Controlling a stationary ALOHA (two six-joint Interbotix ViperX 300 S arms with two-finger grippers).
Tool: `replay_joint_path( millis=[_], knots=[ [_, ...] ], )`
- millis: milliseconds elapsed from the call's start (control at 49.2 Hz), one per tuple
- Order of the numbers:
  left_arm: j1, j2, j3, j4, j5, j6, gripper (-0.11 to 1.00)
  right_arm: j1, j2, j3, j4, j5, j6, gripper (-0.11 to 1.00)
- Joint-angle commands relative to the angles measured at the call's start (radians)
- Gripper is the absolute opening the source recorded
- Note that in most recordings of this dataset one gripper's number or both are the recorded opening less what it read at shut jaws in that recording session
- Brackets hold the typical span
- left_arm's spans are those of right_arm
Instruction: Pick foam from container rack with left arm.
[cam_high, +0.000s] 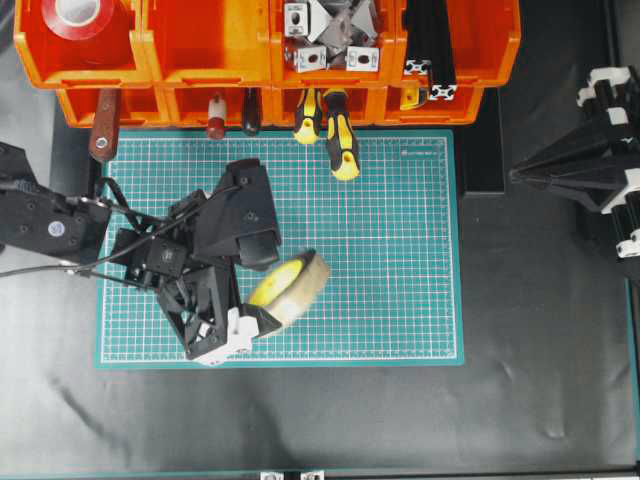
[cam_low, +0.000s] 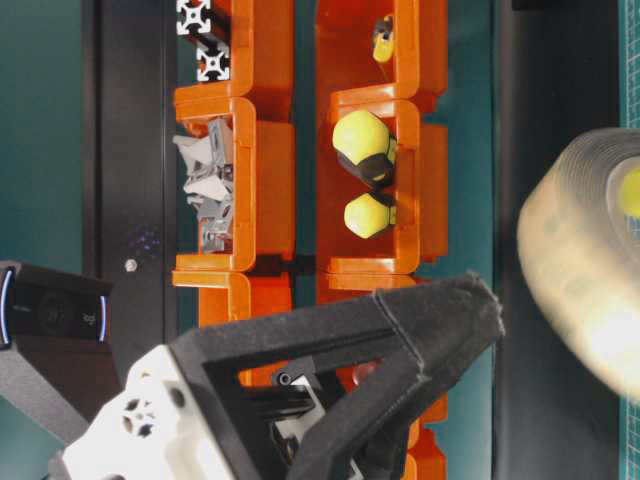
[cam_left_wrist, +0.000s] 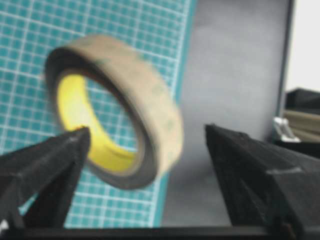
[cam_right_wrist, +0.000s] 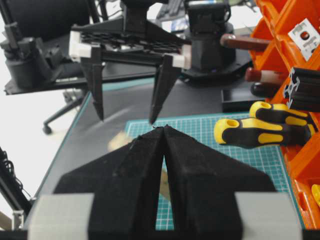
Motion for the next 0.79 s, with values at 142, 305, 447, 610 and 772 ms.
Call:
replay_joint_path(
  millis=[142, 305, 447, 610, 772],
  knots=[
    [0.011, -0.038, -0.012, 0.003, 0.017, 0.014, 0.91, 0.005, 0.006, -0.035, 0.002, -0.003, 0.0, 0.0],
    [0.011, -0.086, -0.012, 0.003, 0.018, 0.015, 0.91, 0.006, 0.006, -0.035, 0.002, -0.005, 0.0, 0.0],
    [0.009, -0.155, -0.015, 0.003, 0.017, 0.031, 0.91, 0.005, 0.006, -0.035, 0.002, -0.005, 0.0, 0.0],
    [-0.005, -0.275, -0.008, 0.005, 0.018, 0.126, 0.91, 0.005, 0.005, -0.035, 0.003, -0.002, 0.0, 0.0],
    [-0.009, -0.399, 0.014, 0.003, 0.011, 0.256, 0.89, 0.006, 0.006, -0.035, 0.002, 0.0, -0.002, 0.0]
  ],
)
